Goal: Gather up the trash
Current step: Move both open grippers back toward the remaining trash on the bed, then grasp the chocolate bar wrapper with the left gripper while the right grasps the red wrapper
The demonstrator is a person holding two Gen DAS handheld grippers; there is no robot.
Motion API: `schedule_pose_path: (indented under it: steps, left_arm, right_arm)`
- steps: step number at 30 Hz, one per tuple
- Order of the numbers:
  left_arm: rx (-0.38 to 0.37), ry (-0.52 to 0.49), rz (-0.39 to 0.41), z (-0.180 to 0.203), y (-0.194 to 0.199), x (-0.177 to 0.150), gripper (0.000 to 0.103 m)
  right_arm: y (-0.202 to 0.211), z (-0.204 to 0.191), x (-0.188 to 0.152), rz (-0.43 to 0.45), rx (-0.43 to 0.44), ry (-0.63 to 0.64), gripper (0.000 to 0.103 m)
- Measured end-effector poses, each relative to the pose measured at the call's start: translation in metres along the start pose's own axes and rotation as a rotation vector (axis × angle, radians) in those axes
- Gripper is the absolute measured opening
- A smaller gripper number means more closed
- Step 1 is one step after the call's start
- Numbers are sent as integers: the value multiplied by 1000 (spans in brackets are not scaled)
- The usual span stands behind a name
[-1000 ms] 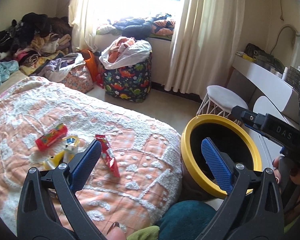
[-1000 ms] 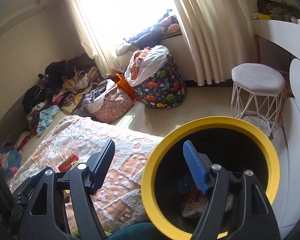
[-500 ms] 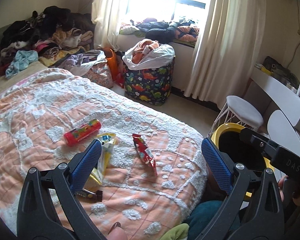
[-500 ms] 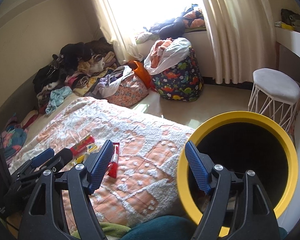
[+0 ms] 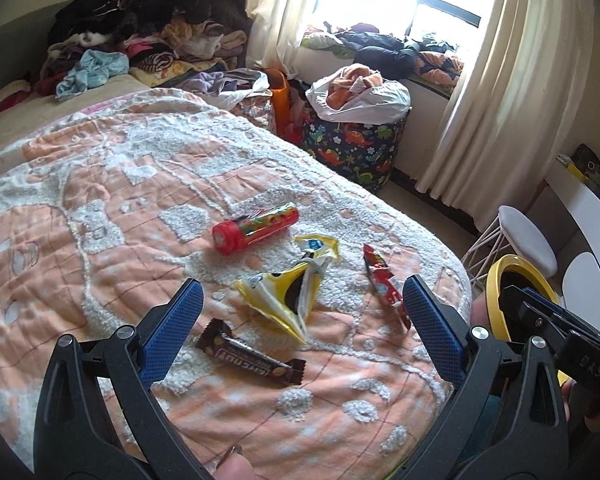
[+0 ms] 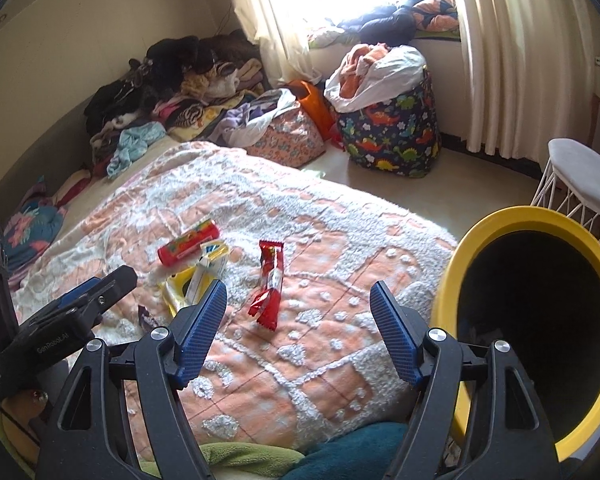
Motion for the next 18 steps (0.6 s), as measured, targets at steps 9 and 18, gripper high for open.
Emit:
schedule_pose_path:
  steps: [9,18]
  left_arm:
    - [3,150,-63,-44,-5,-18,92]
    - [-31,323,-122,-70,-16,-42,72]
  right_arm:
    - [-32,-16,-2,-78,2,9,71]
    - [-69,-31,-4,-156,13,22,68]
Point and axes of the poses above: each gripper's, at about its wrist camera, not at the fingertips, and y roughly against the way its jaws point, z to its right, x to its top, the point moved 2 cm from there along -y, roughly the way its jaws point, and after that the axes turned 13 degrees about -x, right-handed, at the moved point
